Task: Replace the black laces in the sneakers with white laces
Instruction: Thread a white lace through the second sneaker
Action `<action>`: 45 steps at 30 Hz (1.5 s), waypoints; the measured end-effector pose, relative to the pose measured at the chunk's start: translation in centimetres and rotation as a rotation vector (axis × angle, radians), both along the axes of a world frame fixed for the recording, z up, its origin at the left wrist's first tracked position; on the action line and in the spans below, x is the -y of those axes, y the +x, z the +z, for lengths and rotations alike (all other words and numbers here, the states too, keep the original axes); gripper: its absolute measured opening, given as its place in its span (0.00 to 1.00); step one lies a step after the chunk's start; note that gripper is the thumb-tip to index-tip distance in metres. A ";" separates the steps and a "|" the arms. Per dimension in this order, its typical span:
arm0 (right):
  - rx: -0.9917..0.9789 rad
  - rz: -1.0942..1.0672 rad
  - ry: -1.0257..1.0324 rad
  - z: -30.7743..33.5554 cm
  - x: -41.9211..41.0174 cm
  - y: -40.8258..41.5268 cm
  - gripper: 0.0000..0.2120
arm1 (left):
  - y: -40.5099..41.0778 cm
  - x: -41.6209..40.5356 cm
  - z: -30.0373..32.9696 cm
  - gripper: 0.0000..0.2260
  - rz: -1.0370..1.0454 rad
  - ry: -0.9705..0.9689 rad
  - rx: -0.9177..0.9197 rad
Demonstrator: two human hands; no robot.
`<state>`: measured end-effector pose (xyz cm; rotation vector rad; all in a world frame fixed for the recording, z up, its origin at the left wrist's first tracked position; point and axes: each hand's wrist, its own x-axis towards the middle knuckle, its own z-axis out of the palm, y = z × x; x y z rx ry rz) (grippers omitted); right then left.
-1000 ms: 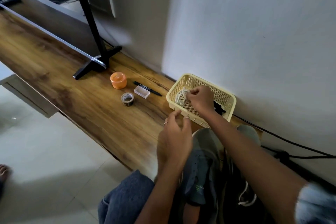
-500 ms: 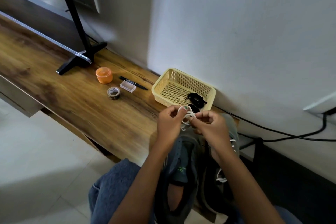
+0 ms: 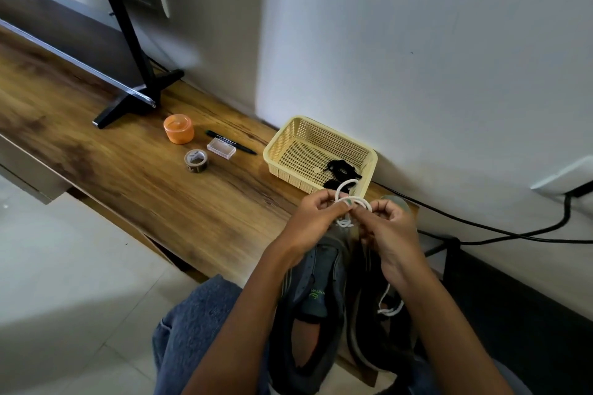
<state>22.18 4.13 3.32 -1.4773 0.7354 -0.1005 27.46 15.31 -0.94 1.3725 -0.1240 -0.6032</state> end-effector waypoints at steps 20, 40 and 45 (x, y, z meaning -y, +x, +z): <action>0.125 -0.055 0.188 -0.1 0.9 -0.9 0.09 | 0.4 0.2 0.9 0.09 0.189 -0.408 -0.433; 0.052 -0.297 0.071 0.1 2.5 -1.5 0.05 | 0.8 -0.3 0.4 0.11 0.447 -0.315 -0.357; 0.107 -0.353 0.519 1.1 4.8 -1.9 0.06 | 1.3 -0.8 0.5 0.13 0.798 -0.387 -0.502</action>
